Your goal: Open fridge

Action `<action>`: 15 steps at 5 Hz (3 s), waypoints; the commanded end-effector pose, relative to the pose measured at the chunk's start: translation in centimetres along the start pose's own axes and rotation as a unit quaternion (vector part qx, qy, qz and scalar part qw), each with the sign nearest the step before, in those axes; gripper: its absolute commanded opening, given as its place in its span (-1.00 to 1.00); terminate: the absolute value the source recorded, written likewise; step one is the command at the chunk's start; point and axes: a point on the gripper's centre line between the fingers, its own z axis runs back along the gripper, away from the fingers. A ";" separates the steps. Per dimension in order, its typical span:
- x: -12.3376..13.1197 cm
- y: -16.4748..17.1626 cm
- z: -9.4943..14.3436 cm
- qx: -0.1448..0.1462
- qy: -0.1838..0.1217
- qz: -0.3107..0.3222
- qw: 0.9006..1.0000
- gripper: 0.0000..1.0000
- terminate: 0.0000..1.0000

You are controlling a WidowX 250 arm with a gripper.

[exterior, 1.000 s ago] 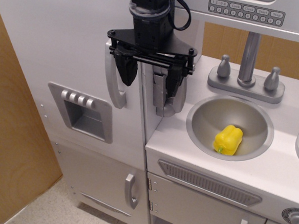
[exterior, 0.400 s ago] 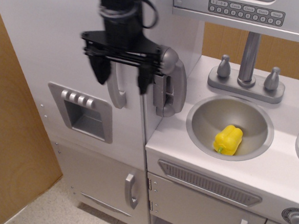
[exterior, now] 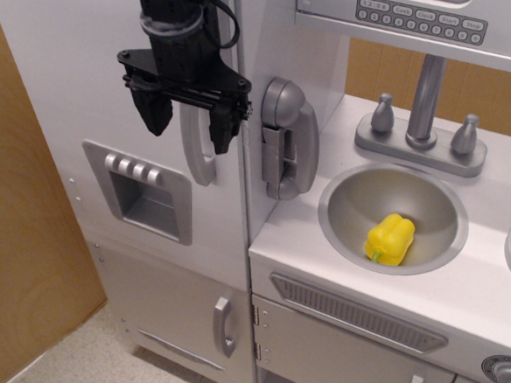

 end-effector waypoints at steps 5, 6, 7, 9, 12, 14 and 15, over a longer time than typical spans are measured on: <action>3.7 1.8 0.5 -0.058 -0.066 -0.058 0.994 -1.00 -1.00; 3.9 2.1 0.6 -0.037 -0.122 -0.043 0.991 -1.00 -1.00; 2.7 2.1 0.6 0.000 -0.145 -0.043 0.988 -1.00 -1.00; -0.7 3.1 1.1 -0.008 -0.095 -0.071 0.993 -1.00 -1.00; -6.5 0.3 2.3 -0.059 0.038 -0.109 0.992 1.00 -1.00; -6.8 -5.3 2.7 -0.113 0.039 -0.104 0.987 1.00 -1.00; -5.7 -8.9 1.9 -0.110 0.025 -0.110 0.988 1.00 -1.00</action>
